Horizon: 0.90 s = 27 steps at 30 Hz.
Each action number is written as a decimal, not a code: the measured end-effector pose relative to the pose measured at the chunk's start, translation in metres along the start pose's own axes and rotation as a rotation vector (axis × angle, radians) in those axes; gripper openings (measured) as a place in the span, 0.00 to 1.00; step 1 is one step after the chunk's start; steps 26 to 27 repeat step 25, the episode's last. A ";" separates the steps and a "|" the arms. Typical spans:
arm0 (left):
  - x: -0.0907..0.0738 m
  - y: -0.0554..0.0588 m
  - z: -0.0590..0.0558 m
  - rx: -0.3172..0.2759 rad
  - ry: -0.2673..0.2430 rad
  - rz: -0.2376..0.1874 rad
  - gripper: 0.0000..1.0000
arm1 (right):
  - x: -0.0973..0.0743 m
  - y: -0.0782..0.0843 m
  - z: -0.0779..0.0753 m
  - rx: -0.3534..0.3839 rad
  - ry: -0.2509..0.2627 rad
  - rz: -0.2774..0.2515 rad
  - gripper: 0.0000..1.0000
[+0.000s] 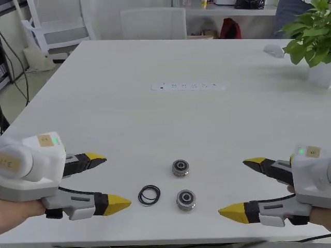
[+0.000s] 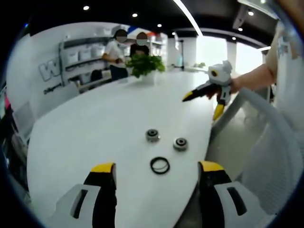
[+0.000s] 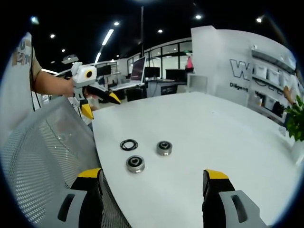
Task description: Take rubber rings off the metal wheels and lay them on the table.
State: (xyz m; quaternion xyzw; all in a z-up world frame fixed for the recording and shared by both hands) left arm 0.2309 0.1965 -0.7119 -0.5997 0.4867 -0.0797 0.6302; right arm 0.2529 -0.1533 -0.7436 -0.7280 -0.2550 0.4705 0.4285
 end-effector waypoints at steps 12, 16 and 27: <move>-0.005 0.001 -0.002 -0.015 -0.007 -0.001 0.71 | 0.000 0.000 0.004 -0.020 -0.008 0.003 0.86; -0.006 0.001 -0.003 -0.017 -0.010 -0.004 0.71 | -0.001 0.001 0.005 -0.022 -0.009 0.006 0.86; -0.007 -0.001 -0.004 -0.016 -0.010 -0.008 0.70 | -0.004 0.000 0.005 -0.024 0.002 0.002 0.86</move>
Point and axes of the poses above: the centre of the closed fingertips' face, and the gripper's own axes: x roughly forward along the fingers, z roughly to its left, y roughly out of its underside, the point moved 10 cm from there along -x, roughly backward along the fingers, and after that the axes turned 14 degrees about -x, right-handed, at the moved point
